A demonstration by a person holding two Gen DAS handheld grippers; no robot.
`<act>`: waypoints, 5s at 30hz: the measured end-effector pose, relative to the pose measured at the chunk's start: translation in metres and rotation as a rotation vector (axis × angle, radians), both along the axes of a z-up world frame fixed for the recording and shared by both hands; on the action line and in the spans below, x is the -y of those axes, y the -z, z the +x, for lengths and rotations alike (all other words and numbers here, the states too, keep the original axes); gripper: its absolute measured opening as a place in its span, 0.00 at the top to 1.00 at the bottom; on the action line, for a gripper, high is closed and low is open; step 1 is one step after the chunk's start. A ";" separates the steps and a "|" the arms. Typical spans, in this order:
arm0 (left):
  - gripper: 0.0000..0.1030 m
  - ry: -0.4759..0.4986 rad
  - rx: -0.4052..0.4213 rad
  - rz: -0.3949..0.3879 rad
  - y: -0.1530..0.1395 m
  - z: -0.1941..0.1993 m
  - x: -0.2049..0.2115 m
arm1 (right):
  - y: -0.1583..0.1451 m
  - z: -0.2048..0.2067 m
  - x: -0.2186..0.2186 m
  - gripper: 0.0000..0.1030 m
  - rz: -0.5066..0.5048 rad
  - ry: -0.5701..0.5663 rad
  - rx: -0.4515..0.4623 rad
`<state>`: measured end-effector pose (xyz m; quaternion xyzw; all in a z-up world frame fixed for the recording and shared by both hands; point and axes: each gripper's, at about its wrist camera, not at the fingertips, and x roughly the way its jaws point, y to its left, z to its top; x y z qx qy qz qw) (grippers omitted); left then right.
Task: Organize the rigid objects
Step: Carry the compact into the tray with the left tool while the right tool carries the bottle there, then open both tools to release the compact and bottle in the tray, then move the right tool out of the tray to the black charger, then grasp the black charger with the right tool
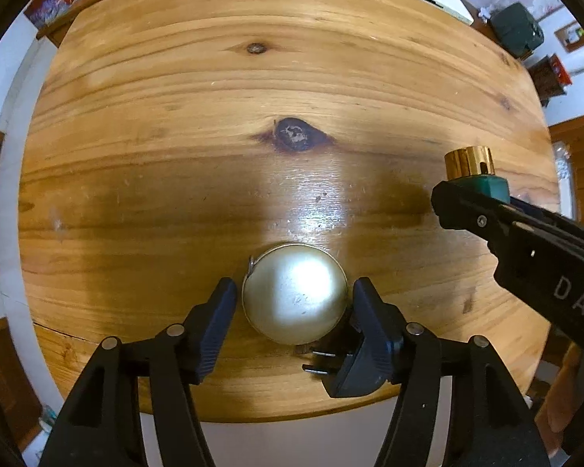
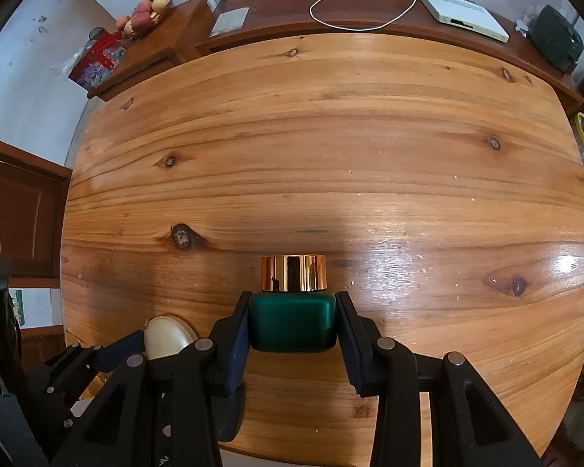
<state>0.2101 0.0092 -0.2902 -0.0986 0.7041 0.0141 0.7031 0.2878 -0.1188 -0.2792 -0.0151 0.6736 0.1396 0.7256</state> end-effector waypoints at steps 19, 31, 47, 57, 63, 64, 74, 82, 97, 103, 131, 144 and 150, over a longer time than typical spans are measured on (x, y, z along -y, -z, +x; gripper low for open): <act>0.43 0.046 0.135 0.017 -0.064 -0.015 -0.010 | -0.027 -0.014 0.008 0.60 0.033 0.008 0.036; 0.43 0.183 0.350 0.003 -0.164 -0.095 -0.029 | -0.129 -0.108 0.004 0.60 0.066 -0.084 0.214; 0.43 0.299 0.216 -0.030 -0.102 -0.204 -0.027 | -0.081 -0.282 -0.017 0.60 -0.057 -0.212 0.078; 0.42 0.328 0.152 -0.056 -0.075 -0.222 -0.020 | -0.056 -0.304 -0.014 0.59 -0.089 -0.174 -0.004; 0.14 0.329 0.172 -0.059 -0.081 -0.225 -0.022 | -0.070 -0.311 -0.009 0.40 -0.089 -0.142 0.036; 0.14 0.329 0.174 -0.058 -0.082 -0.226 -0.023 | -0.072 -0.312 -0.009 0.40 -0.089 -0.140 0.039; 0.14 0.325 0.240 -0.066 -0.109 -0.228 -0.035 | -0.095 -0.313 -0.016 0.40 -0.098 -0.144 0.091; 0.14 0.340 0.318 -0.045 -0.137 -0.228 -0.040 | -0.116 -0.307 -0.024 0.40 -0.103 -0.144 0.137; 0.14 0.265 0.423 -0.067 -0.191 -0.200 -0.053 | -0.168 -0.273 -0.031 0.40 -0.113 -0.138 0.241; 0.14 0.224 0.505 -0.049 -0.221 -0.179 -0.056 | -0.190 -0.236 -0.031 0.40 -0.126 -0.143 0.269; 0.14 -0.031 0.432 -0.043 -0.181 -0.105 -0.075 | -0.002 -0.075 -0.066 0.39 -0.095 -0.188 -0.229; 0.14 -0.066 0.374 -0.067 -0.161 -0.097 -0.078 | 0.030 -0.078 -0.082 0.40 -0.155 -0.276 -0.269; 0.14 -0.062 0.354 -0.078 -0.154 -0.097 -0.076 | 0.031 -0.080 -0.084 0.50 -0.168 -0.276 -0.226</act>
